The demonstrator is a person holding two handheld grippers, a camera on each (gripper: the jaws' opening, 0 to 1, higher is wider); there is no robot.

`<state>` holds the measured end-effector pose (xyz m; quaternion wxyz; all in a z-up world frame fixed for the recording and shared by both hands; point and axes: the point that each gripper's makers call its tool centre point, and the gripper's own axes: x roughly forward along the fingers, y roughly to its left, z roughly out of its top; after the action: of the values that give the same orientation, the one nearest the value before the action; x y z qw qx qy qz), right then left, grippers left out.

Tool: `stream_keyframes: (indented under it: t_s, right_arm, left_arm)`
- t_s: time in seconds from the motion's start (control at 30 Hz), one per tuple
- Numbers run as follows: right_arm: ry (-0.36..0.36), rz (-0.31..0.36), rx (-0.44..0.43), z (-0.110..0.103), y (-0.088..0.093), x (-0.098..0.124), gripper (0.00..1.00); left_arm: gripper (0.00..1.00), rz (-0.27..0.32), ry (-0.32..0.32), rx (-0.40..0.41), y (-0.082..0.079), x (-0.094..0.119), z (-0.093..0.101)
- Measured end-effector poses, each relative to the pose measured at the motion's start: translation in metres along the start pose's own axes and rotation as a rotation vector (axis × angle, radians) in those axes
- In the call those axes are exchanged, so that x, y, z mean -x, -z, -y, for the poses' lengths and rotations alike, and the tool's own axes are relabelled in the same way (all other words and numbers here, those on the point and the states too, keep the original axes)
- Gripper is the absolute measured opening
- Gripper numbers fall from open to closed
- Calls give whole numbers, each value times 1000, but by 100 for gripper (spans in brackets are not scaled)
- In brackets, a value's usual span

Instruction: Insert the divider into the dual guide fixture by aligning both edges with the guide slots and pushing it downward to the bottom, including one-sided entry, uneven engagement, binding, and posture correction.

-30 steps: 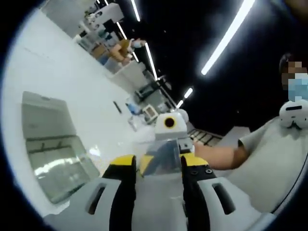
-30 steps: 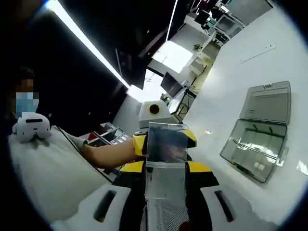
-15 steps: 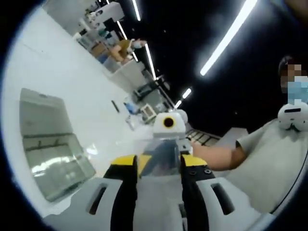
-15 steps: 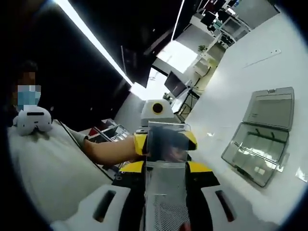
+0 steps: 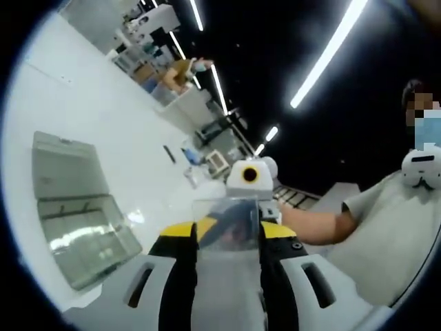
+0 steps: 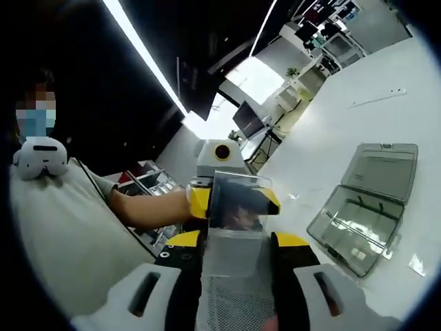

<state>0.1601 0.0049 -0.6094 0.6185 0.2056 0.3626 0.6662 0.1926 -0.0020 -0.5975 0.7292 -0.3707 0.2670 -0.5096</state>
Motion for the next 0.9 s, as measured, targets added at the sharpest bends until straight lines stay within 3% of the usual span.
stream_keyframes:
  t_s: [0.4, 0.53, 0.57, 0.7, 0.9]
  right_arm:
    - [135, -45, 72, 15, 0, 3, 37]
    - [183, -73, 85, 18, 3, 4, 36]
    - [226, -101, 106, 25, 6, 7, 36]
    - [283, -106, 109, 32, 5, 7, 33]
    - [365, -121, 131, 40, 3, 6, 30]
  left_arm:
    - [32, 15, -86, 16, -4, 1, -14]
    - [32, 33, -153, 11, -9, 2, -24]
    - [32, 38, -166, 14, -9, 2, -26]
    - [32, 60, -253, 9, -15, 3, -37]
    - [31, 65, -333, 5, -16, 0, -45]
